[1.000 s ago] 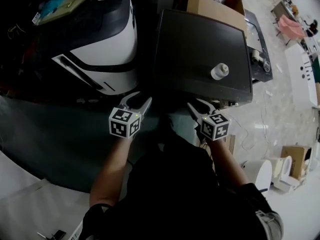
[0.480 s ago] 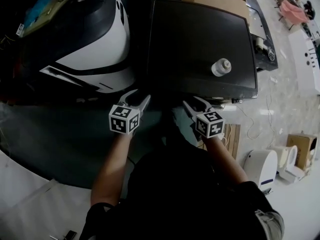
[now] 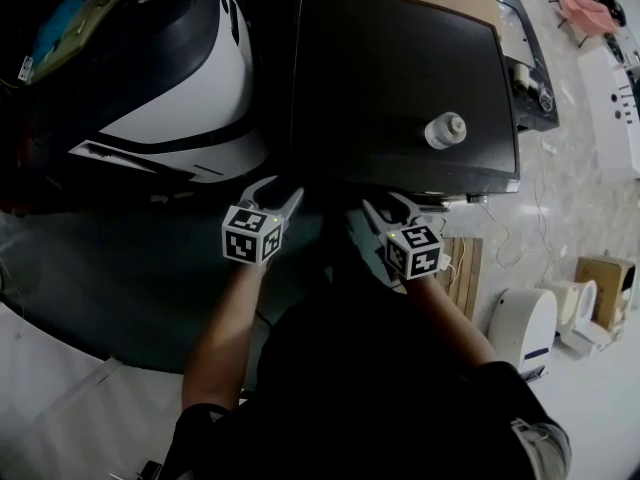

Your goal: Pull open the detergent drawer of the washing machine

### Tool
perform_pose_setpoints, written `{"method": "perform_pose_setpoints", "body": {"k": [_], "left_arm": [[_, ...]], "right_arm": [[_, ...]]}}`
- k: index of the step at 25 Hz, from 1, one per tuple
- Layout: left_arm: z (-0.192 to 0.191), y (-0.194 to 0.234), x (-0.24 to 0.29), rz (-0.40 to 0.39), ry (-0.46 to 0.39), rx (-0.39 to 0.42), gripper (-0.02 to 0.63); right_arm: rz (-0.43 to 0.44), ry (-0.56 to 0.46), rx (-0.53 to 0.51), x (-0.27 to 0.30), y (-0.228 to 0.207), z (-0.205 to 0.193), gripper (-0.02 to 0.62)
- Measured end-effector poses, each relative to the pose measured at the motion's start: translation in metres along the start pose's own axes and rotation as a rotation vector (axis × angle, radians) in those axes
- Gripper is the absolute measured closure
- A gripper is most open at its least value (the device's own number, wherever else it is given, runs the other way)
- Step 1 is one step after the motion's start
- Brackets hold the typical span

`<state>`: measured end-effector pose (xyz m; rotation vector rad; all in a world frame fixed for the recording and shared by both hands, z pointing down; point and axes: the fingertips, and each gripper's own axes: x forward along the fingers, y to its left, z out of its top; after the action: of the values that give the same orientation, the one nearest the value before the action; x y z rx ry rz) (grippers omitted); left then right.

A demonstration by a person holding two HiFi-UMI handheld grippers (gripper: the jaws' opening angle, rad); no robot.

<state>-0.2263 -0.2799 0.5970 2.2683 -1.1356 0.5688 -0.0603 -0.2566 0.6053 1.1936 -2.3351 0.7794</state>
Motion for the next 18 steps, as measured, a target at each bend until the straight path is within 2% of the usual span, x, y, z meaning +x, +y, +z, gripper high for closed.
{"method": "perform_pose_setpoints", "body": {"k": [10,18], "left_arm": [[-0.0028,0.0019,0.0008,0.026,-0.001,0.031,0.422],[-0.0053,-0.0048,-0.0021,0.003,-0.003,0.03,0.421]], "right_arm": [[-0.015,-0.004,0.007,-0.0001,0.0012,-0.0014,0.426],[0.004,0.008,-0.012,-0.0045,0.0049,-0.0051,0.428]]}}
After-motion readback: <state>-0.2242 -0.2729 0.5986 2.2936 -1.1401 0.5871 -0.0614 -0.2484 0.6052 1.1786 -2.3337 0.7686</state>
